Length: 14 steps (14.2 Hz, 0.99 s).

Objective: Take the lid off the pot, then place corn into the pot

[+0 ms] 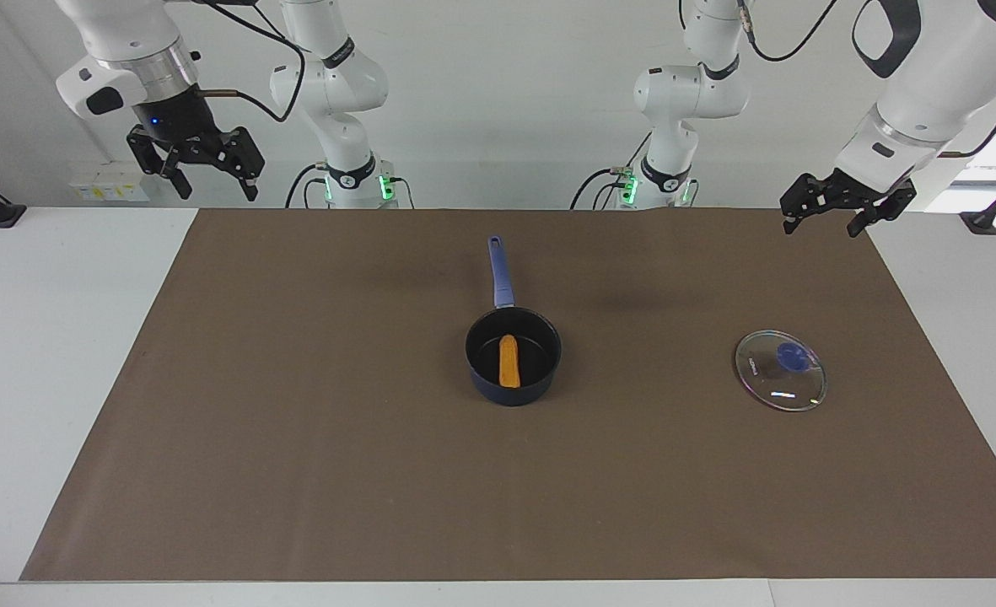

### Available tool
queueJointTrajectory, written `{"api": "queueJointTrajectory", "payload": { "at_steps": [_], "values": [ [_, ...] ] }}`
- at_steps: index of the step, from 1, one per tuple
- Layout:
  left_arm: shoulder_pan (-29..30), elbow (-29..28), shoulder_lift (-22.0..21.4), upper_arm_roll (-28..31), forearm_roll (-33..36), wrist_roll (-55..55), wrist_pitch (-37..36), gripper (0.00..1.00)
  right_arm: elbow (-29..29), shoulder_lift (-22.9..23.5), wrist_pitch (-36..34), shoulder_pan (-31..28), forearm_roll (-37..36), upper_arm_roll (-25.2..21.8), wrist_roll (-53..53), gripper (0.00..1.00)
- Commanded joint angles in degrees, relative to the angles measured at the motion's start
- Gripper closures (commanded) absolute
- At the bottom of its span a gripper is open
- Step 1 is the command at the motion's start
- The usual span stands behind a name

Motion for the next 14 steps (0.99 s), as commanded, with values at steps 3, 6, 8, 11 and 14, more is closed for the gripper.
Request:
{"api": "queueJointTrajectory", "payload": {
  "at_steps": [3, 6, 8, 11, 14],
  "values": [
    [0.3, 0.7, 0.0, -0.1, -0.1, -0.1, -0.2, 0.00, 2.5, 0.9, -1.2, -1.1, -0.7, 0.3, -1.6, 0.00],
    [0.3, 0.7, 0.0, -0.1, -0.1, -0.1, -0.2, 0.00, 2.2, 0.6, -1.4, -1.1, -0.6, 0.3, -1.6, 0.00],
    [0.3, 0.7, 0.0, -0.1, -0.1, -0.1, -0.2, 0.00, 1.5, 0.3, -1.4, -1.1, -0.6, 0.3, -1.6, 0.00],
    [0.3, 0.8, 0.0, -0.1, -0.1, -0.1, -0.2, 0.00, 1.5, 0.3, -1.3, -1.1, -0.6, 0.3, -1.6, 0.00],
    [0.3, 1.3, -1.5, 0.0, -0.1, -0.2, 0.4, 0.00, 1.5, 0.2, -1.4, -1.0, -0.6, 0.3, -1.6, 0.00]
  ]
}}
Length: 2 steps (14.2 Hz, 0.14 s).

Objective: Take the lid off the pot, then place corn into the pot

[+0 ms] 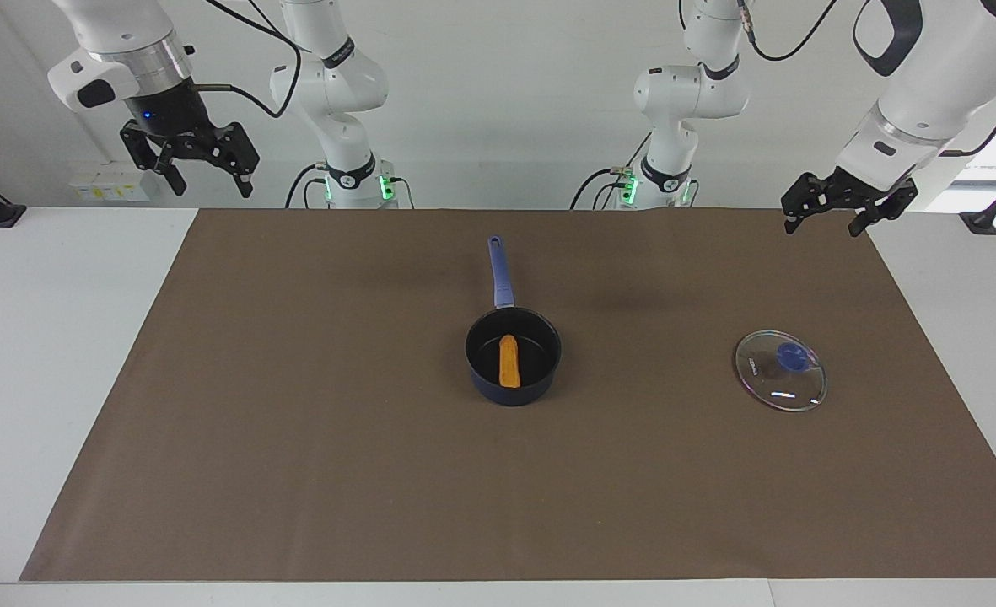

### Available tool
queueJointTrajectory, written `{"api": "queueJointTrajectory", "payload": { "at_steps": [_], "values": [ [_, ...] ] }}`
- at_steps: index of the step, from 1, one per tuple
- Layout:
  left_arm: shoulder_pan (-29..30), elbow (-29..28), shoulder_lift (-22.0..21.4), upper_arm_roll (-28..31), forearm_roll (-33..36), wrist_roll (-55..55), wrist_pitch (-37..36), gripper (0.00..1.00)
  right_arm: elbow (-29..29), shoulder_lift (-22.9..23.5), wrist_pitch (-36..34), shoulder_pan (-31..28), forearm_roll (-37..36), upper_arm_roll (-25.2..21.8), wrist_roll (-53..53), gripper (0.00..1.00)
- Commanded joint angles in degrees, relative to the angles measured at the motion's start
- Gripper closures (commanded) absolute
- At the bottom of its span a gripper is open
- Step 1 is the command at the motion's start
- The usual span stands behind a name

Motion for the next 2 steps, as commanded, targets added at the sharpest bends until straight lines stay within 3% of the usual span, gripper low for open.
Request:
{"api": "queueJointTrajectory", "payload": {
  "at_steps": [1, 2],
  "values": [
    [0.0, 0.5, -1.4, -0.1, -0.2, 0.1, 0.8, 0.00, 0.2, 0.2, -0.9, -0.7, -0.6, 0.4, -1.6, 0.00],
    [-0.3, 0.5, -1.5, -0.2, -0.1, 0.1, 0.8, 0.00, 0.1, 0.1, -0.9, -0.7, -0.5, 0.4, -1.6, 0.00]
  ]
}}
